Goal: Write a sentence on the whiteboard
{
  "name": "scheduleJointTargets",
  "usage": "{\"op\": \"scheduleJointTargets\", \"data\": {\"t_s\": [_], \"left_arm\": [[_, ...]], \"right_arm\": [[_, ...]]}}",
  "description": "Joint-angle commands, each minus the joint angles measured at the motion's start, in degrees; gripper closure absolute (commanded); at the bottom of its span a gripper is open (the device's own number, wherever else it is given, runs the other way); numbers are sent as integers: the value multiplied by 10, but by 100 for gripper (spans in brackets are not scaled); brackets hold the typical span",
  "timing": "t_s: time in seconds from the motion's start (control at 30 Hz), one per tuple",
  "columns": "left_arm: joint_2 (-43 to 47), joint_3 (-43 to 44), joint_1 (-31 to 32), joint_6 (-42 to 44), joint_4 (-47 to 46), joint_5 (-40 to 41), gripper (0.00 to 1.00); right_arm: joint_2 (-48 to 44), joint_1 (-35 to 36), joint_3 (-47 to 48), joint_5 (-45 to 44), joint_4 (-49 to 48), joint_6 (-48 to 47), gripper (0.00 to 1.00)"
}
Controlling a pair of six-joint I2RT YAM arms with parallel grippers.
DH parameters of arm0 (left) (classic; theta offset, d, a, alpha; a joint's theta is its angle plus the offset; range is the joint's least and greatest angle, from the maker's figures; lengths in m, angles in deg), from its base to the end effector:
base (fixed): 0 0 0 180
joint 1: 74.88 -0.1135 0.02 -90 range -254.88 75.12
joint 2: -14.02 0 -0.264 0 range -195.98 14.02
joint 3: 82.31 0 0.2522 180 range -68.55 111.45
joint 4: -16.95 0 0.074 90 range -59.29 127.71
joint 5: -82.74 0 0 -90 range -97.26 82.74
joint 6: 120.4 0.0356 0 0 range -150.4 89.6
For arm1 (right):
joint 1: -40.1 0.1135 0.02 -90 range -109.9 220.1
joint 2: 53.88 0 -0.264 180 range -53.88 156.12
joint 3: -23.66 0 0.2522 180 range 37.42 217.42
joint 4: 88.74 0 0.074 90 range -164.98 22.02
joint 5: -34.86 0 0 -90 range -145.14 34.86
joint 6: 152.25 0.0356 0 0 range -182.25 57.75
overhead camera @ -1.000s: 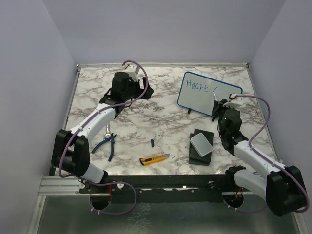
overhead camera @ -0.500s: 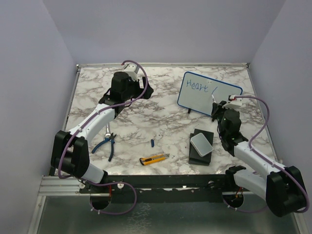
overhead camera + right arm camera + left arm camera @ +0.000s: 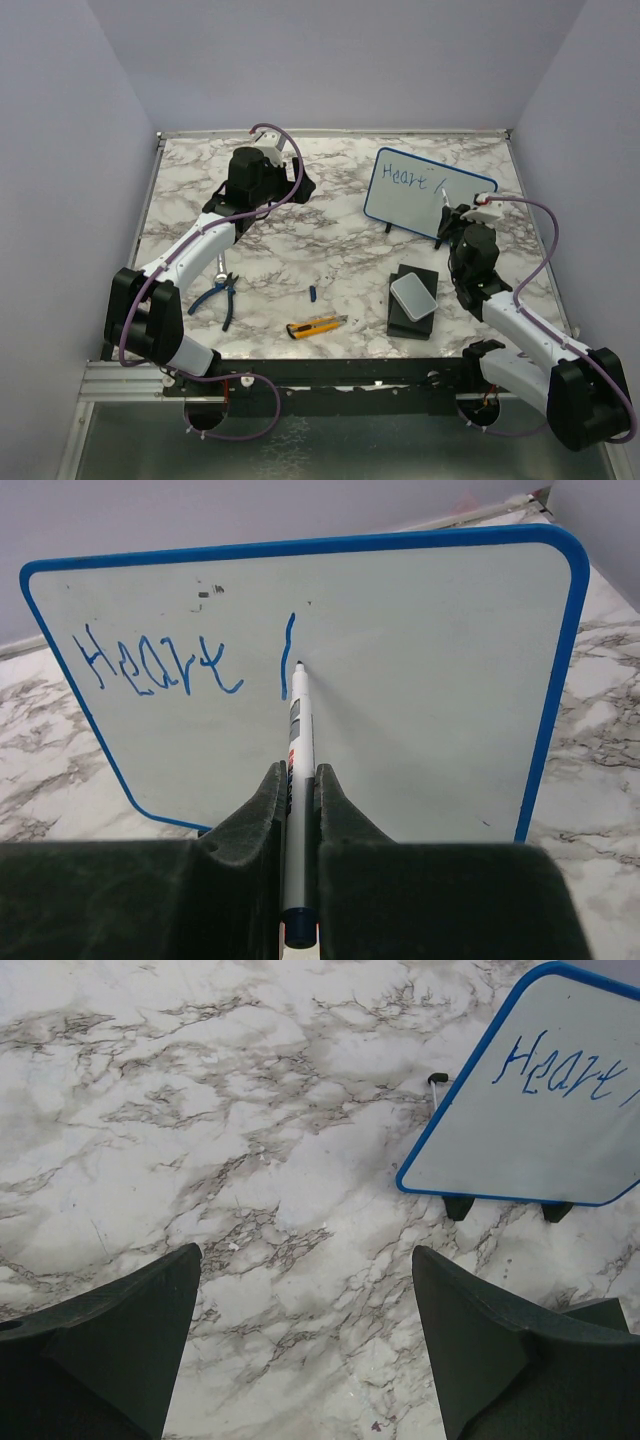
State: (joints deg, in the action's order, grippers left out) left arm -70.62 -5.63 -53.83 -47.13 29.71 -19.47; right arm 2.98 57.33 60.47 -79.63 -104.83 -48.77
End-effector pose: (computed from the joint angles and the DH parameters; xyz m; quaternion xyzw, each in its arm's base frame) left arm 0.3210 -0.1316 0.3029 0.0912 0.8152 -0.2658 0.5064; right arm 0.2133 0.0507 0.2407 0.1212 0.7188 0.0270 0.6840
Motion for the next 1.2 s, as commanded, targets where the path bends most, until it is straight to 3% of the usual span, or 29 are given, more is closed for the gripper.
{"op": "scheduleJointTargets", "data": {"t_s": [0.0, 0.83, 1.17], "left_arm": [[16, -2, -4, -3, -6, -11, 13], [18, -2, -4, -3, -6, -10, 13], [19, -2, -4, -2, -6, -11, 13]], "right_arm": [[-5, -2, 10, -32, 25, 3, 100], [5, -2, -9, -17, 42, 27, 100], [-55, -1, -37, -13, 16, 8, 100]]}}
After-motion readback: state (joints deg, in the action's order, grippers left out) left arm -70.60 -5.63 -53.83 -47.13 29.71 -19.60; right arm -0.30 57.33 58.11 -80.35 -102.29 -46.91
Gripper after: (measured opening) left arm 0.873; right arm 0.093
